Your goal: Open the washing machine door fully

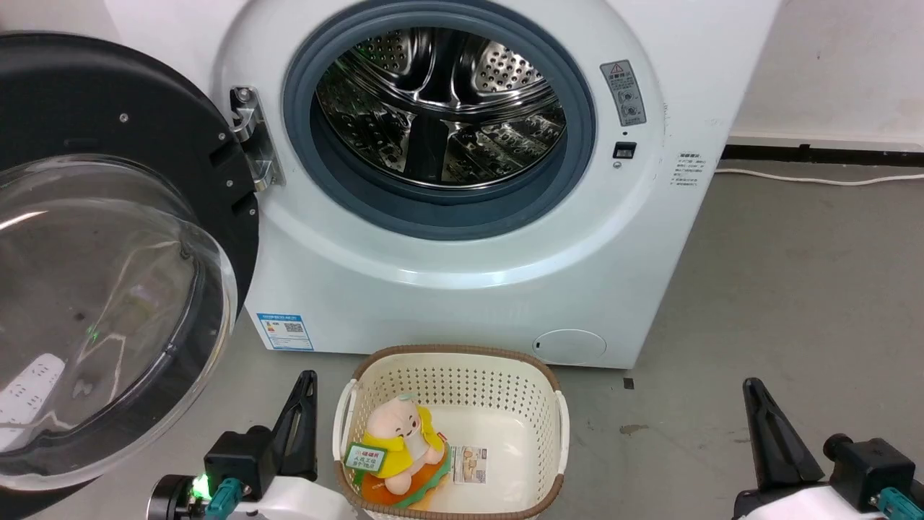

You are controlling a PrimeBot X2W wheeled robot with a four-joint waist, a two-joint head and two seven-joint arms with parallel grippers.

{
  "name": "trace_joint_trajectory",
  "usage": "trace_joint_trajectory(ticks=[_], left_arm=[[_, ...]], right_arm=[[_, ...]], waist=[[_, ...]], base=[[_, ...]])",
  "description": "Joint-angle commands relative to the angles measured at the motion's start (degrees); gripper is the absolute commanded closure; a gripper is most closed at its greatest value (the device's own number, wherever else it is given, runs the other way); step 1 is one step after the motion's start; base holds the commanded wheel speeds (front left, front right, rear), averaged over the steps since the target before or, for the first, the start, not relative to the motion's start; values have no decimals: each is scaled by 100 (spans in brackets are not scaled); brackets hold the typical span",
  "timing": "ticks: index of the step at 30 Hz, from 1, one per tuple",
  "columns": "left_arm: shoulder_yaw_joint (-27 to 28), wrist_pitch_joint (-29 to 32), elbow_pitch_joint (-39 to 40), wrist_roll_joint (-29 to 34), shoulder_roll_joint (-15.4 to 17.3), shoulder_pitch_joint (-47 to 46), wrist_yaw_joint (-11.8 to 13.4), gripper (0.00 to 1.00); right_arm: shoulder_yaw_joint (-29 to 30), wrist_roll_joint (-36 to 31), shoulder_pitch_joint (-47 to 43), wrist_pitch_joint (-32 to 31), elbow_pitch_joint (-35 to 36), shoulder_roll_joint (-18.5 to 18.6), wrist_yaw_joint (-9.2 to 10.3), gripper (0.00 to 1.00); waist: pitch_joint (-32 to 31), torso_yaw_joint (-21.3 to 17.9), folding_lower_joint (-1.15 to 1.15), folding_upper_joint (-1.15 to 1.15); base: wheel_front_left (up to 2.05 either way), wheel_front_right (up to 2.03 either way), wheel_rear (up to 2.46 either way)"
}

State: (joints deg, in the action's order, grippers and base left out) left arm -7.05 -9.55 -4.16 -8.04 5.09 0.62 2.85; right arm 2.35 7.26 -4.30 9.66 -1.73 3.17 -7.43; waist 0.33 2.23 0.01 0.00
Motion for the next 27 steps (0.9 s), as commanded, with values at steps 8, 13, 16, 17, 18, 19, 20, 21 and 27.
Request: trace_joint_trajectory(ticks=[8, 13, 16, 17, 18, 19, 20, 21, 27], left_arm=[[91, 129, 67, 131, -31, -27, -43, 100], [135, 187, 91, 178, -45, -29, -60, 100], [161, 222, 106, 207, -53, -31, -70, 100], [169, 234, 111, 216, -55, -31, -74, 100], [178, 245, 116, 226, -58, -32, -77, 100], [187, 257, 121, 235, -61, -32, -80, 100], [195, 269, 126, 245, -63, -33, -84, 100], [195, 269, 126, 245, -63, -33, -84, 100], [248, 339, 156, 302, -80, -36, -104, 100]], right_arm=[[-40, -129, 97, -135, 40, -13, -2, 100], [-54, -171, 121, -193, 49, -14, -3, 100], [-62, -197, 135, -229, 55, -15, -3, 100], [-65, -205, 140, -240, 57, -15, -3, 100], [-68, -213, 144, -252, 59, -15, -3, 100], [-70, -222, 149, -264, 61, -15, -3, 100], [-73, -230, 154, -276, 63, -15, -3, 100], [-73, -230, 154, -276, 63, -15, -3, 100], [-90, -281, 182, -346, 74, -17, -3, 100]], waist=[[-4, -25, -1, 0], [-6, -39, -1, 0], [-7, -47, -1, 0], [-7, -50, -1, 0], [-8, -53, -1, 0], [-8, -56, -1, 0], [-9, -59, -1, 0], [-9, -59, -1, 0], [-11, -75, -1, 0]], base=[[0, 0, 0], [0, 0, 0], [0, 0, 0], [0, 0, 0], [0, 0, 0], [0, 0, 0], [0, 0, 0], [0, 0, 0], [0, 0, 0]])
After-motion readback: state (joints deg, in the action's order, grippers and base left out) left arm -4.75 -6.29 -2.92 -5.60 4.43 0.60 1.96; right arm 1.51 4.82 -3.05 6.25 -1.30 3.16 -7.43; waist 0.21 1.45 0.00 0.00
